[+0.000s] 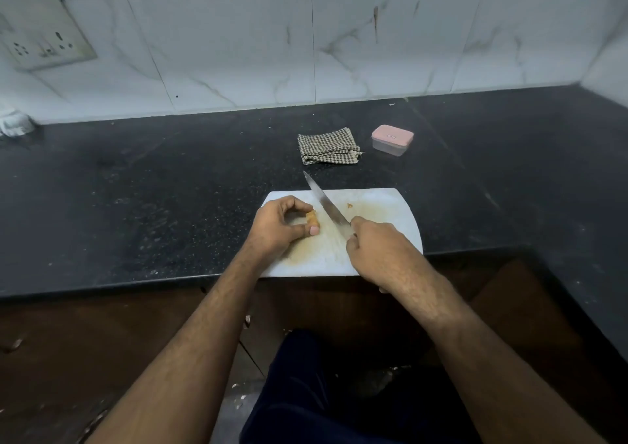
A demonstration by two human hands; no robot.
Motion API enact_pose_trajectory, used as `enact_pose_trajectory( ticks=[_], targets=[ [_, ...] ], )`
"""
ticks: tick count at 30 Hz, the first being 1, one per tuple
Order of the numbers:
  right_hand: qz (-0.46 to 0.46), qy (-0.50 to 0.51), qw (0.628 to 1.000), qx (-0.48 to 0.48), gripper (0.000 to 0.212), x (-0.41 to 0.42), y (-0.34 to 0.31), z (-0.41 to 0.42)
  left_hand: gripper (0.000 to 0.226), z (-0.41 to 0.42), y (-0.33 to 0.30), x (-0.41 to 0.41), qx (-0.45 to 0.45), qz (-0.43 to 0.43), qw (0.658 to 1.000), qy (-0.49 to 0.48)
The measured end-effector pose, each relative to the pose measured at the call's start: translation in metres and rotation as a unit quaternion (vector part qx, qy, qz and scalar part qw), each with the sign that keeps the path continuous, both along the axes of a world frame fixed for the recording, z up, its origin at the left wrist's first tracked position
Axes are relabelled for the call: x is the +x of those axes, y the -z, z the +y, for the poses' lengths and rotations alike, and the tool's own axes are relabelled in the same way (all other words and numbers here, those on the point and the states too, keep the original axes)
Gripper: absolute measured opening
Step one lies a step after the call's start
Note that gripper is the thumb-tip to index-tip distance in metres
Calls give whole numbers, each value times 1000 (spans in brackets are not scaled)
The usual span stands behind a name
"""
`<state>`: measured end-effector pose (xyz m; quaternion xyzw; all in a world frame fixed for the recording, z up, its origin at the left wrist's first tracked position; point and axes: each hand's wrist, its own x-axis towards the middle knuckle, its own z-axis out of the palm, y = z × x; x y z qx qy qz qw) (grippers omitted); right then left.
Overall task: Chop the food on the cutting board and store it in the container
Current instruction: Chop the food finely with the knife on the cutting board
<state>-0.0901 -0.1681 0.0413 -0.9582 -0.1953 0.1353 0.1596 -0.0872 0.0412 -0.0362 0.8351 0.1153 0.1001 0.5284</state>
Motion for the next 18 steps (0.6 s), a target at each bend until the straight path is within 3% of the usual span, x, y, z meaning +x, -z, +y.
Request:
enact_pose_trajectory(
  ticks=[8, 18],
  targets=[
    [14, -2, 1000, -7, 23, -9, 1, 9, 41, -1, 2, -2, -43, -5, 999, -14],
    [23, -4, 999, -25, 28, -8, 5, 18, 37, -2, 4, 1, -16, -12, 1000, -10]
  ],
)
